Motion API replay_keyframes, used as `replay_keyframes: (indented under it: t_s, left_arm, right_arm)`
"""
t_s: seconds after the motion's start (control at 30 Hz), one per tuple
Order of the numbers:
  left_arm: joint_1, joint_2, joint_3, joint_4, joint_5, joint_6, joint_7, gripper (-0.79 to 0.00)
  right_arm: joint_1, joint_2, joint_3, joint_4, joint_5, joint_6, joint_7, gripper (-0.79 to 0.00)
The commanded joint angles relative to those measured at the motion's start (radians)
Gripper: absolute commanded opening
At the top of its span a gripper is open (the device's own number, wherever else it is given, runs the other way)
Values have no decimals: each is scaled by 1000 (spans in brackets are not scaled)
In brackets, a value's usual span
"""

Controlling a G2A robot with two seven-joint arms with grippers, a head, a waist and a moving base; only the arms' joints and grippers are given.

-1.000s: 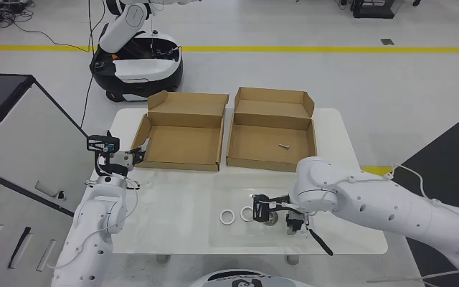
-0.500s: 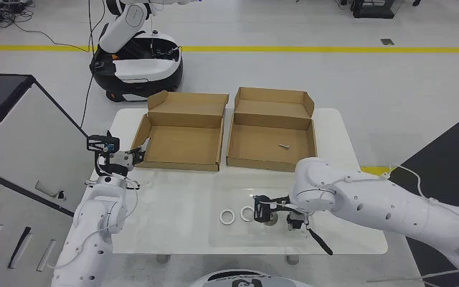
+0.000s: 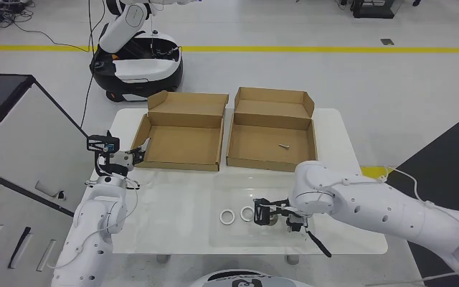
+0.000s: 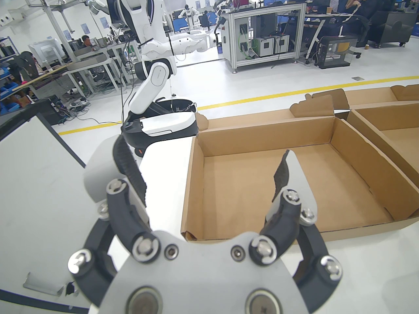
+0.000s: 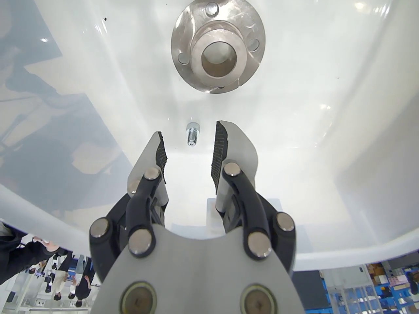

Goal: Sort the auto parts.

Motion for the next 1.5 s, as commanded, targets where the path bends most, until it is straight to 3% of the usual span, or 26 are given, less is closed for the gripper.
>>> replay_keyframes:
  t_s: [0.0,0.63,0.77,0.8,0.83,1.17,1.47]
  left_arm:
    - [0,0,0,0,0,0,0,0]
    - [0,0,0,0,0,0,0,0]
    - [0,0,0,0,0,0,0,0]
    - [0,0,0,0,0,0,0,0]
    - [0,0,0,0,0,0,0,0]
    - [0,0,0,0,0,0,0,0]
    - [0,0,0,0,0,0,0,0]
  right_arm:
    - [-1,0,-1,-3,-4,3,3,-443]
    - [-1,-6,-12,8,-23,7,7,-520]
    - [-1,-12,-16,12,-27,9,9,-610]
    - [-1,-13,-16,13,-27,9,9,-733]
    - [-1,-15,-16,13,-27,10,10,-785]
    - [21,-15,-3,1,2,25,24,-785]
    - [91,17,69,-91,82,109,24,-785]
